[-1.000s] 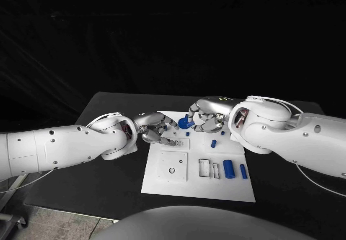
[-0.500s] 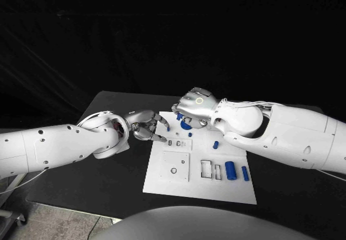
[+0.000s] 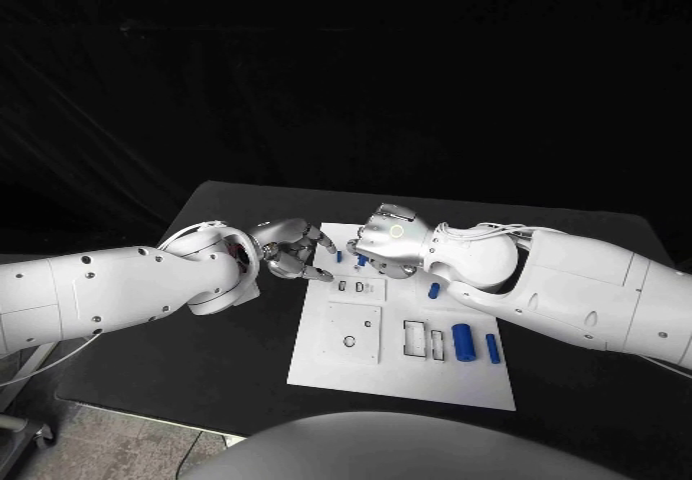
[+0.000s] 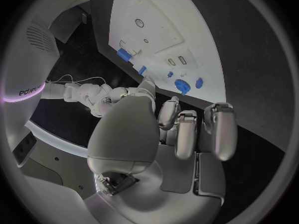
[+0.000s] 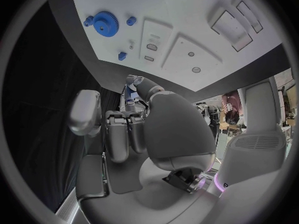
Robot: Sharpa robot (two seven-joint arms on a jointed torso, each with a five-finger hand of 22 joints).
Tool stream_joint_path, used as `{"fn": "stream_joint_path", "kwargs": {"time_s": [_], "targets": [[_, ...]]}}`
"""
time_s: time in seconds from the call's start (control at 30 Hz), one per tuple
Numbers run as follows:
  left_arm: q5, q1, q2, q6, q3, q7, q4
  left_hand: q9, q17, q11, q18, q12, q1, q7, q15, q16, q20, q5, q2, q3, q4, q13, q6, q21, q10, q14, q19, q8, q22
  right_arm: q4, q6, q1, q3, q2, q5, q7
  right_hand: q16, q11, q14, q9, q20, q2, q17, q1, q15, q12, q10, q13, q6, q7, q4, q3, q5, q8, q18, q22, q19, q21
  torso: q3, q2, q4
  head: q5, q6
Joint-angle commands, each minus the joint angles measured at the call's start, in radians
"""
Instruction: Assemble the parts on the task board
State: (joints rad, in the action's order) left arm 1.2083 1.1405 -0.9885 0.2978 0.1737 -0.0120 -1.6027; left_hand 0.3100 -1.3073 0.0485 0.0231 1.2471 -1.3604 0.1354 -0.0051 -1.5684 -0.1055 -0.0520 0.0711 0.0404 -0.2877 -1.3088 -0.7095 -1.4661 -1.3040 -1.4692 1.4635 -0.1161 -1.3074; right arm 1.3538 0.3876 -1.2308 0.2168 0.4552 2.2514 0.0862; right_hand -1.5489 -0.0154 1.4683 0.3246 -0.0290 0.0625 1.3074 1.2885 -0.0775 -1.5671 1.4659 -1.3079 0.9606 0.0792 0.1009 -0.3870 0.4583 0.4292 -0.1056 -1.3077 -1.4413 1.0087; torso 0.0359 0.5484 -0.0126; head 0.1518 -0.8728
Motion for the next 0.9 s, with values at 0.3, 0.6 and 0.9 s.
{"fn": "stream_joint_path", "kwargs": {"time_s": [0.3, 0.6, 0.9], "targets": [[-0.033, 0.001, 0.018, -0.02, 0.007, 0.01, 0.007, -0.002, -0.263, 0.003, 0.005, -0.001, -0.004, 0.002, 0.008, -0.002, -0.006, 0.004, -0.013, -0.007, 0.0, -0.066, -0.015, -0.004, -0.003, -0.102, 0.007, -0.006, -0.225, -0.031, -0.036, 0.033, 0.009, 0.002, 0.025, 0.019, 0.0, 0.0, 0.093, 0.013, -0.007, 0.003, 0.21, -0.003, 0.005, -0.004, 0.105, -0.263, 0.053, -0.034, 0.003, 0.008, -0.026, -0.024, 0.012, -0.107, 0.0, 0.003, -0.0011, -0.002, -0.0005, -0.003, 0.0], [-0.043, 0.001, 0.016, -0.025, 0.018, 0.014, 0.001, -0.003, -0.263, 0.004, 0.006, -0.002, -0.008, 0.003, 0.009, -0.002, -0.007, 0.003, -0.016, -0.006, 0.002, -0.065, -0.017, -0.004, -0.002, -0.102, 0.007, -0.007, -0.225, -0.06, -0.044, 0.056, 0.01, 0.0, 0.022, -0.003, 0.0, -0.003, 0.093, 0.012, -0.007, 0.0, 0.209, -0.007, 0.004, -0.004, 0.105, -0.263, 0.044, -0.037, 0.004, 0.016, -0.035, -0.05, 0.012, -0.109, 0.001, 0.0, -0.0022, -0.001, -0.0011, -0.003, 0.0], [-0.048, 0.001, 0.018, -0.028, 0.021, 0.012, 0.002, -0.004, -0.263, 0.004, 0.006, -0.002, -0.012, 0.004, 0.01, -0.002, -0.008, 0.003, -0.02, -0.005, 0.003, -0.064, -0.019, -0.004, -0.003, -0.102, 0.007, -0.008, -0.225, -0.099, -0.053, 0.076, 0.01, -0.015, 0.022, -0.02, 0.002, -0.007, 0.092, 0.013, -0.006, -0.002, 0.205, -0.01, 0.001, -0.004, 0.105, -0.263, 0.039, -0.041, 0.003, 0.024, -0.052, -0.072, 0.01, -0.111, 0.002, -0.004, -0.0025, -0.001, -0.0021, -0.004, 0.0]]}}
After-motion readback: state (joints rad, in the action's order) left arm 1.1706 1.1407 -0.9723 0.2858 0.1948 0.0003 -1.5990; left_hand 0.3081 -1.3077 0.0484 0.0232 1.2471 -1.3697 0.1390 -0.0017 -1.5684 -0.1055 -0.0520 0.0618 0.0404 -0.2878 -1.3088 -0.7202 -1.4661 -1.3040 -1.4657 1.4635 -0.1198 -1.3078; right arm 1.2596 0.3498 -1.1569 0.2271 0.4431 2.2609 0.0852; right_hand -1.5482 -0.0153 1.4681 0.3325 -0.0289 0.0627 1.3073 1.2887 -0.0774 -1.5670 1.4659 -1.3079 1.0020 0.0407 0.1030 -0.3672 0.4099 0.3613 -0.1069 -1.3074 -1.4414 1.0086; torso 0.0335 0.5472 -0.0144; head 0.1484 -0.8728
